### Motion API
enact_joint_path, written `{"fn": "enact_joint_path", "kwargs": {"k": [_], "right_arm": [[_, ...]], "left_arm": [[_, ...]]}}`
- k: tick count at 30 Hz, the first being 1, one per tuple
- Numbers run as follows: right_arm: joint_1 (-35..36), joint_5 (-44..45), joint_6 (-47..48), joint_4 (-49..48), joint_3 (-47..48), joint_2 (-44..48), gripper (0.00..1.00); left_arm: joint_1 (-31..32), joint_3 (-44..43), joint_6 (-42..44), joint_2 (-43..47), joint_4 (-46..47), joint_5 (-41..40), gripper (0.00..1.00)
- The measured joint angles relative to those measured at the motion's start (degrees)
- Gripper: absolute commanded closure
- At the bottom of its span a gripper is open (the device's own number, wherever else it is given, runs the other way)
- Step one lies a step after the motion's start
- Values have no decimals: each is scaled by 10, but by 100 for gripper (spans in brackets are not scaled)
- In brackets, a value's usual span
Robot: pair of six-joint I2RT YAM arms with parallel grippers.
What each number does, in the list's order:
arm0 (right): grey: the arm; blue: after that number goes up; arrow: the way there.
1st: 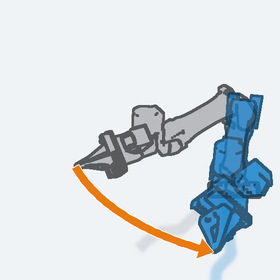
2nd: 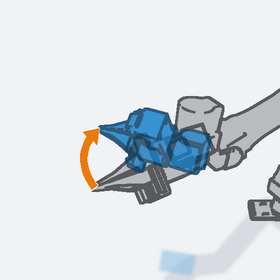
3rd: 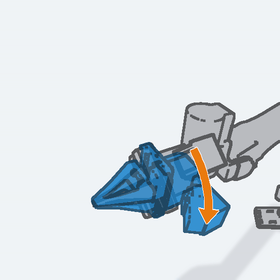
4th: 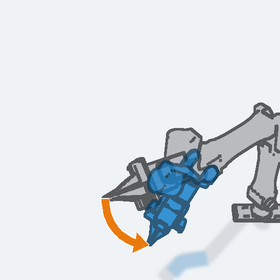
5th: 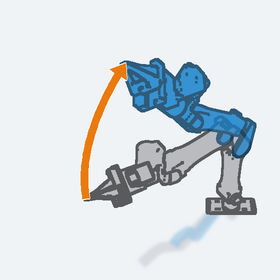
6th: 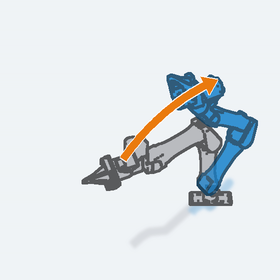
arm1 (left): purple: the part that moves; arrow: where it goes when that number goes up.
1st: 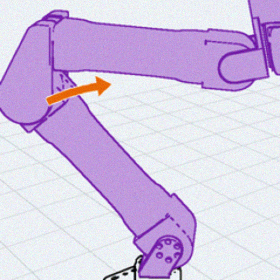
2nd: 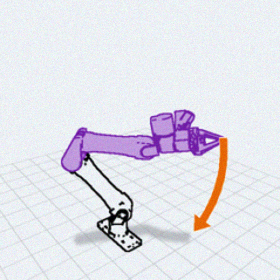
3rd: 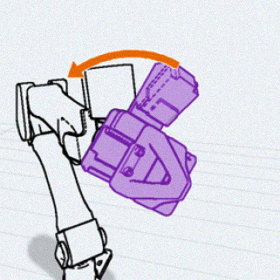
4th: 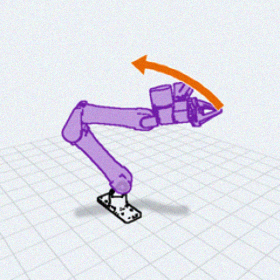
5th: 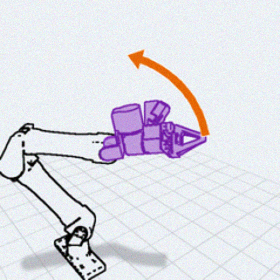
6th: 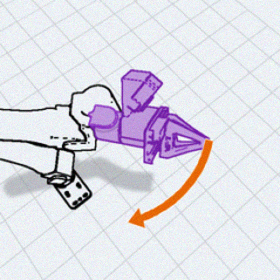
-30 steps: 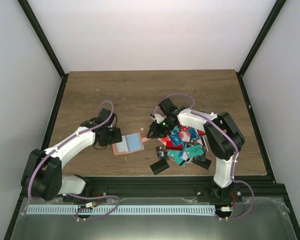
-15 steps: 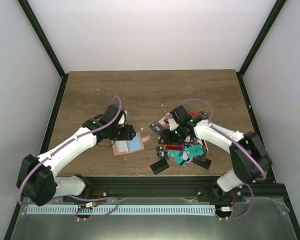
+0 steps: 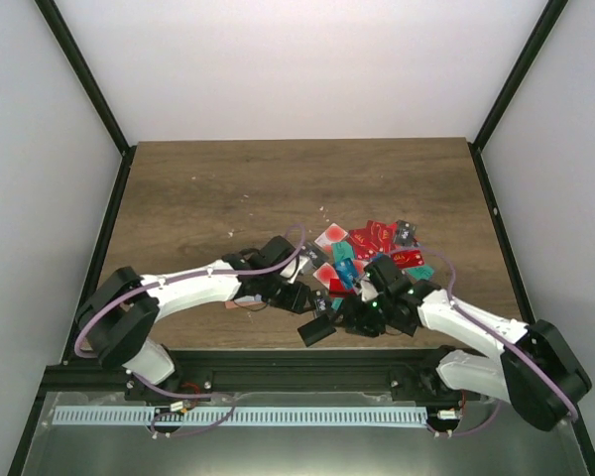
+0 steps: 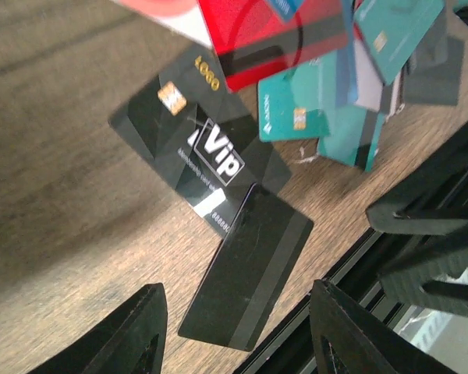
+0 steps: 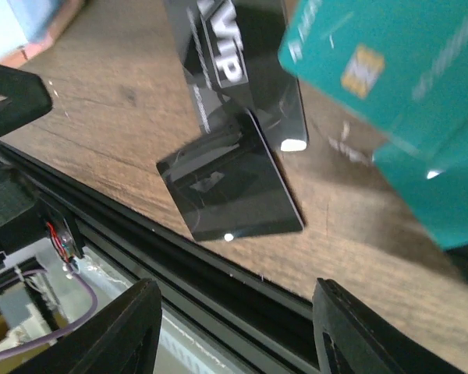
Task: Put the credit cards into the card holder
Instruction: Pick up the credit card from the center of the board.
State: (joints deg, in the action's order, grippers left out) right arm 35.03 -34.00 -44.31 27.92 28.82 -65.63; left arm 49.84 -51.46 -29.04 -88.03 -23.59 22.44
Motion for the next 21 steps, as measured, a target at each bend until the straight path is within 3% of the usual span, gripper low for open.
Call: {"fn": "enact_joint_path", "kwargs": {"k": [10, 21], "right_arm": [[67, -5, -167, -85, -117, 83, 42], [125, 41, -289, -178, -149, 82, 44]], "left_arm": [[14, 30, -3, -65, 61, 38, 48], [42, 31, -3, -101, 110, 71, 50]]}}
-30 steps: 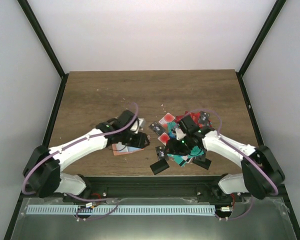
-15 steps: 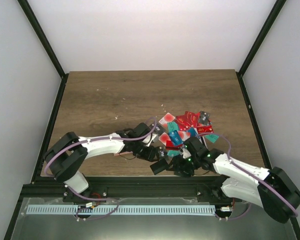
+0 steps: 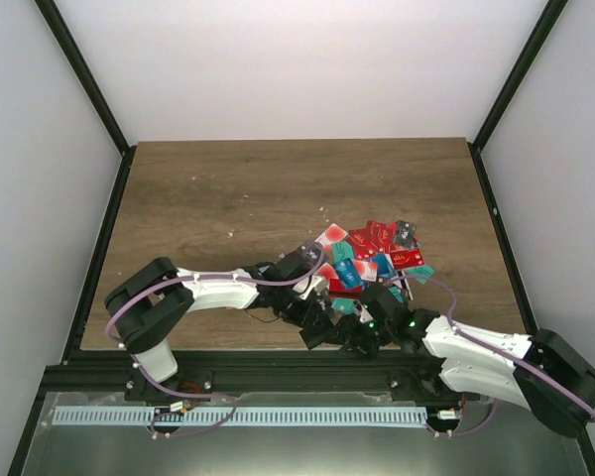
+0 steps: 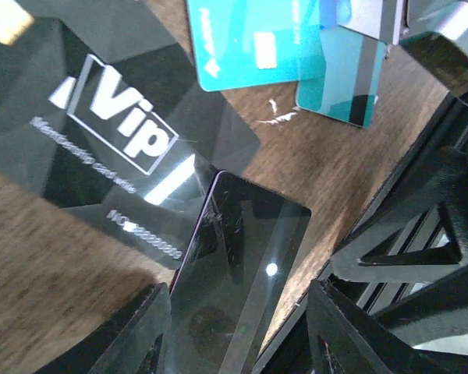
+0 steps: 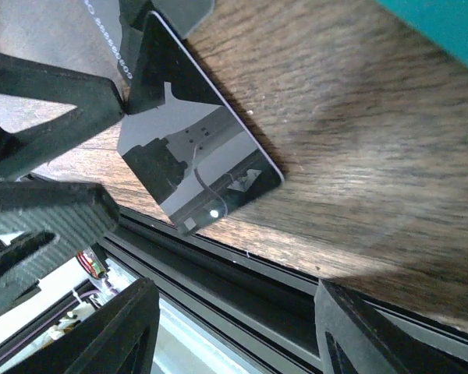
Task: Put the credit cards into the card holder
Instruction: Pick up the credit card from the center of the board.
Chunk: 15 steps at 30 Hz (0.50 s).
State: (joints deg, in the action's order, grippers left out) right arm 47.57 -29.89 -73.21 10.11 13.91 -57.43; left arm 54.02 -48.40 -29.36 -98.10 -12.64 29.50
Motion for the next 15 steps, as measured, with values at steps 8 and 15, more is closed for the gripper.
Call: {"fn": "enact_joint_path", "kwargs": {"k": [8, 15], "right_arm": [[30, 17, -69, -75, -30, -39, 48], [47, 23, -97, -143, -43, -63, 61]], "left_arm": [[31, 10, -17, -4, 32, 7, 53], [38, 37, -45, 10, 60, 4, 56]]}}
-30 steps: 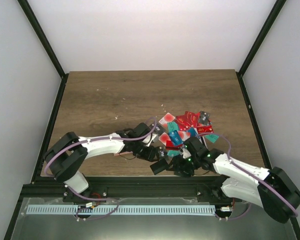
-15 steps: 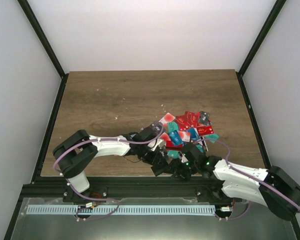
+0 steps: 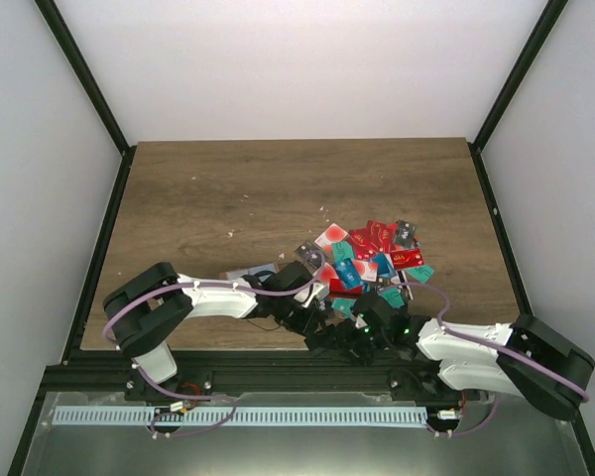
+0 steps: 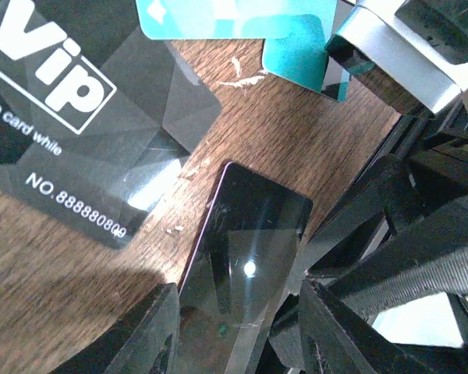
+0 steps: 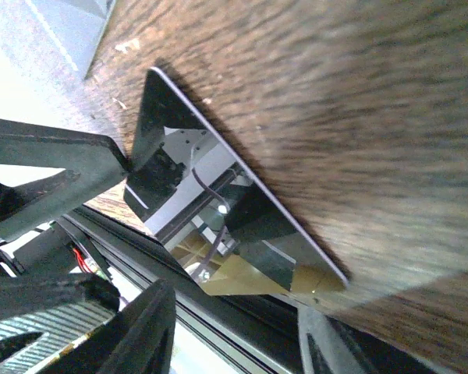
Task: Put the credit cards into the card holder
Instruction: Pick up the credit card from the center of the board.
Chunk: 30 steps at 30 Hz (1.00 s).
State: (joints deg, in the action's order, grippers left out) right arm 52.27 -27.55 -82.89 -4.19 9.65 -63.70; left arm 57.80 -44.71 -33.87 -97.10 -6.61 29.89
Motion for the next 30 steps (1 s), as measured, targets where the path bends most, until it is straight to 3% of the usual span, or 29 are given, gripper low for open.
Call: {"fn": "enact_joint_path", "kwargs": {"k": [11, 17, 24, 30], "right_arm": [[20, 12, -25, -79, -15, -22, 82], [27, 18, -42, -92, -16, -25, 99], [27, 19, -43, -82, -5, -3, 99], [-3, 34, 20, -2, 37, 49, 99]], "left_arm": [[1, 46, -25, 27, 29, 19, 60], [3, 66, -35, 39, 40, 30, 60], [2, 80, -50, 78, 6, 11, 58], [-52, 54, -43, 216, -99, -22, 52]]}}
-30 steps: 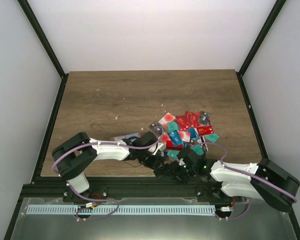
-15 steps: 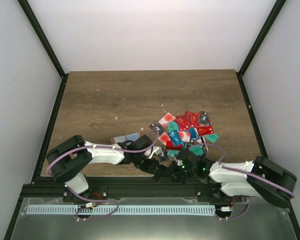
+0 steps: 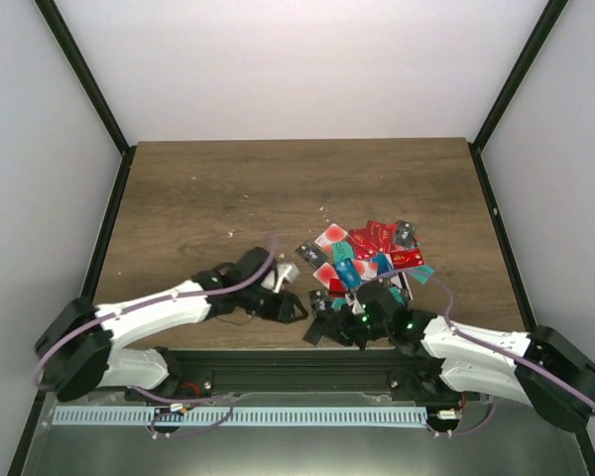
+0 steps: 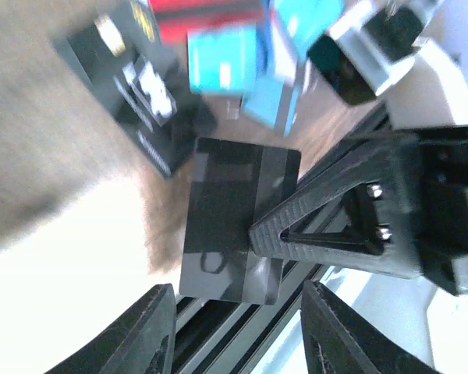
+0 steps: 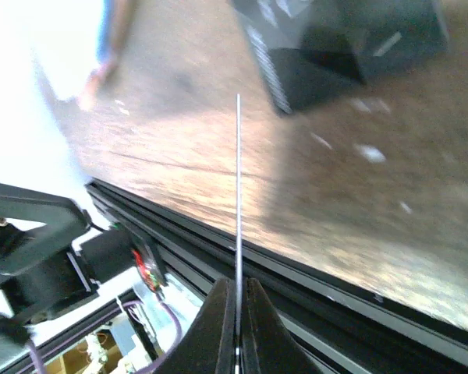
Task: Put the credit cards into the card holder
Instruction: Pick up the credit card from the center of the board.
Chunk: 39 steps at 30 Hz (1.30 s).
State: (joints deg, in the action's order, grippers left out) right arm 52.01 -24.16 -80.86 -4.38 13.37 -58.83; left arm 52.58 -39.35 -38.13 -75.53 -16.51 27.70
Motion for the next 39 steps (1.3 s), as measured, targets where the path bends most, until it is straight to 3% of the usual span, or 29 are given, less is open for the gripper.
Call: {"fn": "enact_joint_path", "kwargs": {"k": [6, 12, 17, 28, 39], "right_arm": [[-111, -78, 135, 13, 83, -7, 99], [-183, -227, 313, 34, 253, -102, 99], [-228, -367, 391, 16, 327, -145, 99], [-236, -535, 412, -30, 354, -180, 99], [-235, -579, 410, -40, 356, -180, 99]], "left_arm": [[-116, -44, 33, 129, -103, 1, 48], [-166, -60, 57, 187, -155, 47, 48], [-203, -64, 57, 242, -149, 108, 48], [-231, -40, -26, 299, -33, 189, 55], [-231, -5, -90, 266, 83, 236, 63]]}}
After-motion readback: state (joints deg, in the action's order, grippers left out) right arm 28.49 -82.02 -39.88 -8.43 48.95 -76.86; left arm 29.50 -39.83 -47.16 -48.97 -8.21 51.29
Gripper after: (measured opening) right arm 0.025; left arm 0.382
